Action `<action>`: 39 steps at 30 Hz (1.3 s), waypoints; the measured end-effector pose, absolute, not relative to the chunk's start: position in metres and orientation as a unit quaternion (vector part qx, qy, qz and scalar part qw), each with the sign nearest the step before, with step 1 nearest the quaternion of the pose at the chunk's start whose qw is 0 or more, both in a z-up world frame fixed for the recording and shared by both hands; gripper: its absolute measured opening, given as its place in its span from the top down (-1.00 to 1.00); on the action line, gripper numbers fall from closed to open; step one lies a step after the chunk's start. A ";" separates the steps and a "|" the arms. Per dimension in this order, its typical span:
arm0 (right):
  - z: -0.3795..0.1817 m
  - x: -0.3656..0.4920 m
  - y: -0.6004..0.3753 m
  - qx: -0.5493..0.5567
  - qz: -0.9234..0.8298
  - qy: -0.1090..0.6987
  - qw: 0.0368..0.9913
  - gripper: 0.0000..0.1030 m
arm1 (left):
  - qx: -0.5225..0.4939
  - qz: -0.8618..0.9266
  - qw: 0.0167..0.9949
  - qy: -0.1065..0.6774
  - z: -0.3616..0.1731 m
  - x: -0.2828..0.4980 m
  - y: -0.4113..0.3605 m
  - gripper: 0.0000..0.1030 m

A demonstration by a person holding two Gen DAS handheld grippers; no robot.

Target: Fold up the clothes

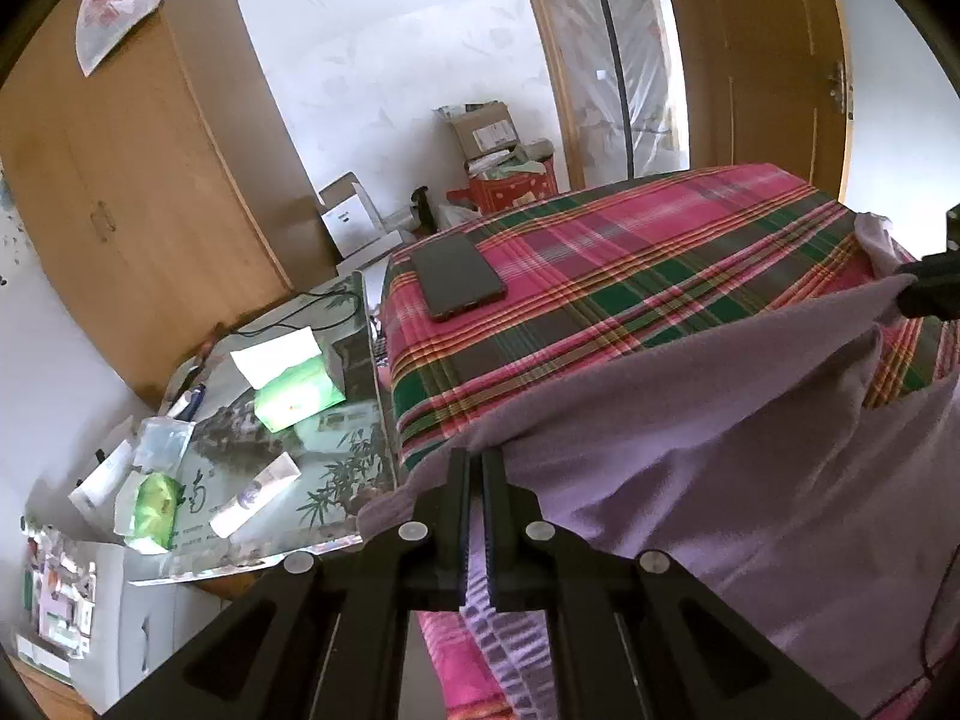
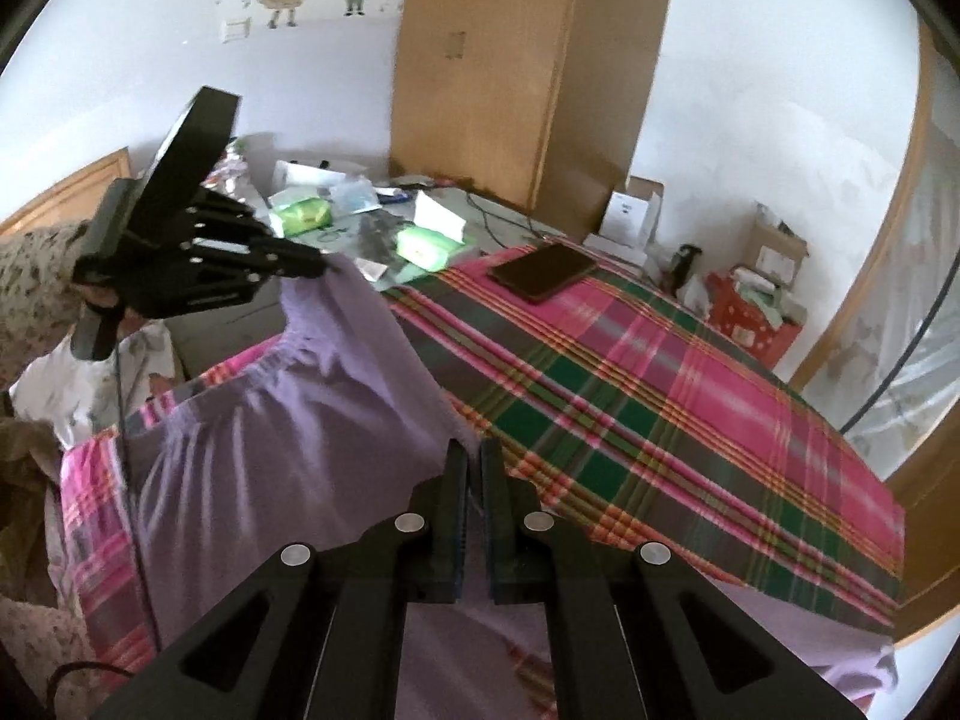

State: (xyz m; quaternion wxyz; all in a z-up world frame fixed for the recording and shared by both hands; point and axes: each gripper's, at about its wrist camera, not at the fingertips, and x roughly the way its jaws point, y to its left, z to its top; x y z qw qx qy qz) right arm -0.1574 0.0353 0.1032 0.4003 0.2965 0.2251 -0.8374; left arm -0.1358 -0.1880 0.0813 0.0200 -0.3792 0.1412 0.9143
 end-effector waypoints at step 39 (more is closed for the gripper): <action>0.079 -0.001 0.058 0.287 -0.827 0.259 0.407 0.92 | -0.373 0.917 0.014 0.141 0.068 0.021 -0.172 0.97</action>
